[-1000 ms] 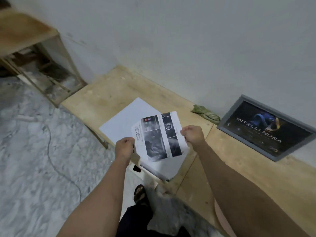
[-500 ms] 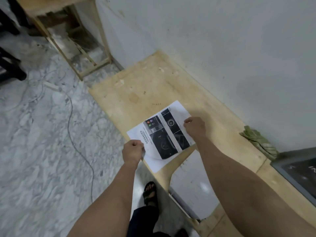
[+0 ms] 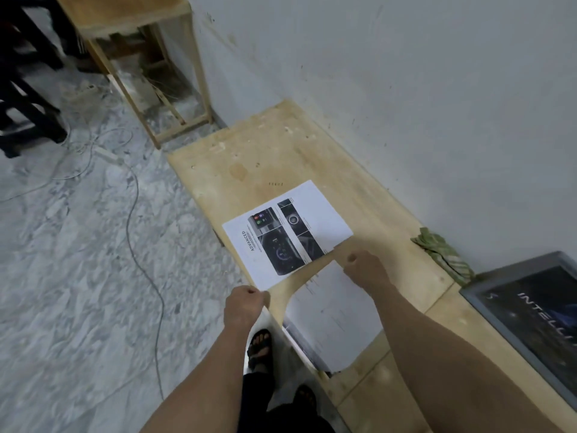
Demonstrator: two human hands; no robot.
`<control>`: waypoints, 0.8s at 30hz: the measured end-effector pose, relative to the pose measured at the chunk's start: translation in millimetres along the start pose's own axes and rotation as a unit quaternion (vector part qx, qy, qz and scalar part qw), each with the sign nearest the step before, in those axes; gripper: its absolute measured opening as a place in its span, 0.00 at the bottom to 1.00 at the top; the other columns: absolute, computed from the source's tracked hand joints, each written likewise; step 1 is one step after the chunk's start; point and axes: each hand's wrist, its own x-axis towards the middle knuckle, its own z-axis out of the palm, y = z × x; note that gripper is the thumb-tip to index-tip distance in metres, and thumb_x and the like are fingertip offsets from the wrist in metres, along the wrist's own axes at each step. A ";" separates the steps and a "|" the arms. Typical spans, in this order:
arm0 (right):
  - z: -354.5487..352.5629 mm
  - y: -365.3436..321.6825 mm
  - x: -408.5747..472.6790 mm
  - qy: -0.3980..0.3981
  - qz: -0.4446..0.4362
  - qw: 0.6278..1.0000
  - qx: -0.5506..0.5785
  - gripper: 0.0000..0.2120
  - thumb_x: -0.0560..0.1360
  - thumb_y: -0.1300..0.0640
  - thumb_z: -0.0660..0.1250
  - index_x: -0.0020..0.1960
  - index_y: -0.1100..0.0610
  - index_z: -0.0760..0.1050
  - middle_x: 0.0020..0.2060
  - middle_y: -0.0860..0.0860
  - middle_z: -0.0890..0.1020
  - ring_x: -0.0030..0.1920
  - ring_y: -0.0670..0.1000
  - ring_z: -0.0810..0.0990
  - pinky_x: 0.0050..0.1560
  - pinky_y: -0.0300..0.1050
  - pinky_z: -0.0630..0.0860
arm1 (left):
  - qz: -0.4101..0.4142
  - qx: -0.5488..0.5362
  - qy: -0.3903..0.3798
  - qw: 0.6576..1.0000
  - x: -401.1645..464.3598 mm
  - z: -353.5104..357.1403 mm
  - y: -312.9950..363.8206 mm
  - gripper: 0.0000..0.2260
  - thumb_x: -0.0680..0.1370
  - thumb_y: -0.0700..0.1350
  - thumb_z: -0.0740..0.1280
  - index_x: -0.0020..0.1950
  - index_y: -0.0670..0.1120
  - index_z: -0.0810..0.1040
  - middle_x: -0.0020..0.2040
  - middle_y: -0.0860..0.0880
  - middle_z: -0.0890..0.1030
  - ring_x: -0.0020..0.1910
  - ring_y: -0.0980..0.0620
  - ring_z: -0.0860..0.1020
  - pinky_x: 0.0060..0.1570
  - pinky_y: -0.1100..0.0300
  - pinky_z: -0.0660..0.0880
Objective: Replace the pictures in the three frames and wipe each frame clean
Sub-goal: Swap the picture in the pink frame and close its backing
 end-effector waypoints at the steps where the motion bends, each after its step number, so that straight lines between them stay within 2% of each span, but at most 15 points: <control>1: 2.0 14.6 -6.9 -0.011 0.011 1.000 -0.014 0.04 0.73 0.60 0.60 0.46 0.53 0.72 0.49 0.51 0.76 0.50 0.55 0.75 0.50 0.46 0.72 | -0.016 -0.004 -0.021 1.000 -9.3 8.3 -9.7 0.07 0.68 0.46 0.71 0.34 0.43 0.81 0.32 0.47 0.82 0.30 0.47 0.78 0.33 0.60 0.72; 3: 4.4 42.1 -20.4 -0.024 0.025 0.998 -0.058 0.12 0.73 0.57 0.62 0.56 0.56 0.73 0.56 0.53 0.76 0.56 0.57 0.75 0.52 0.46 0.72 | -0.056 -0.024 -0.057 0.997 -28.5 26.3 -28.5 0.09 0.70 0.46 0.72 0.35 0.42 0.79 0.29 0.46 0.80 0.26 0.48 0.74 0.28 0.63 0.69; 4: 4.8 52.4 -27.1 -0.034 0.028 0.996 -0.079 0.15 0.73 0.55 0.62 0.58 0.57 0.72 0.56 0.54 0.76 0.56 0.57 0.75 0.50 0.46 0.73 | -0.070 -0.035 -0.070 0.994 -35.5 35.0 -37.4 0.10 0.72 0.45 0.73 0.35 0.42 0.78 0.29 0.45 0.79 0.26 0.48 0.73 0.27 0.61 0.70; 6: 9.1 66.9 -36.3 -0.055 0.029 0.995 -0.084 0.15 0.71 0.51 0.63 0.55 0.56 0.72 0.53 0.53 0.76 0.54 0.57 0.75 0.50 0.48 0.75 | -0.082 -0.060 -0.081 0.992 -46.0 49.0 -51.1 0.12 0.73 0.43 0.74 0.34 0.41 0.76 0.29 0.42 0.80 0.28 0.46 0.75 0.34 0.54 0.76; 9: 17.7 77.6 -45.6 -0.047 0.023 0.998 -0.036 0.09 0.71 0.53 0.63 0.48 0.56 0.70 0.48 0.53 0.76 0.51 0.56 0.76 0.46 0.47 0.74 | -0.074 -0.079 -0.049 0.993 -59.8 61.2 -58.5 0.13 0.73 0.40 0.75 0.31 0.41 0.76 0.28 0.43 0.79 0.30 0.45 0.77 0.42 0.47 0.81; 11: 22.7 79.3 -51.0 -0.045 0.033 0.998 0.006 0.08 0.73 0.55 0.62 0.51 0.56 0.71 0.46 0.53 0.77 0.50 0.57 0.77 0.44 0.45 0.71 | -0.064 -0.089 -0.027 0.994 -62.9 65.4 -61.5 0.21 0.72 0.37 0.75 0.22 0.46 0.71 0.23 0.45 0.74 0.27 0.44 0.73 0.37 0.45 0.77; 13: 27.1 80.1 -54.4 -0.050 0.050 0.997 0.041 0.07 0.74 0.56 0.61 0.51 0.56 0.72 0.46 0.54 0.77 0.49 0.57 0.77 0.44 0.44 0.70 | -0.051 -0.108 -0.005 0.993 -63.5 66.7 -65.1 0.28 0.72 0.35 0.74 0.17 0.48 0.65 0.23 0.45 0.70 0.27 0.45 0.69 0.35 0.50 0.71; 16: 27.6 84.0 -60.7 -0.063 0.071 0.993 0.073 0.06 0.74 0.57 0.60 0.48 0.58 0.72 0.44 0.53 0.77 0.48 0.56 0.77 0.43 0.43 0.70 | -0.038 -0.132 0.008 0.991 -67.9 66.0 -62.6 0.28 0.72 0.36 0.74 0.18 0.49 0.63 0.28 0.44 0.70 0.31 0.46 0.69 0.35 0.53 0.68; 19: 23.0 90.5 -65.2 -0.067 0.084 0.987 0.118 0.04 0.73 0.56 0.62 0.41 0.56 0.72 0.40 0.51 0.76 0.46 0.55 0.76 0.42 0.44 0.69 | -0.013 -0.170 -0.011 0.985 -77.0 63.8 -52.5 0.27 0.73 0.31 0.73 0.23 0.48 0.61 0.23 0.49 0.64 0.26 0.50 0.62 0.34 0.57 0.63; 22: 13.5 98.3 -70.0 -0.049 0.086 0.971 0.220 0.07 0.73 0.54 0.65 0.40 0.58 0.72 0.39 0.52 0.75 0.44 0.55 0.75 0.41 0.44 0.68 | -0.001 -0.191 -0.036 0.981 -85.1 56.2 -42.4 0.23 0.73 0.31 0.73 0.27 0.45 0.64 0.24 0.49 0.64 0.25 0.50 0.62 0.35 0.56 0.66; 24: 2.1 100.5 -75.6 -0.032 0.088 0.952 0.291 0.07 0.73 0.57 0.67 0.39 0.59 0.75 0.38 0.54 0.77 0.42 0.55 0.75 0.41 0.45 0.70 | 0.005 -0.185 -0.054 0.981 -89.6 52.0 -37.4 0.22 0.73 0.32 0.73 0.27 0.45 0.64 0.23 0.48 0.65 0.23 0.49 0.64 0.34 0.55 0.69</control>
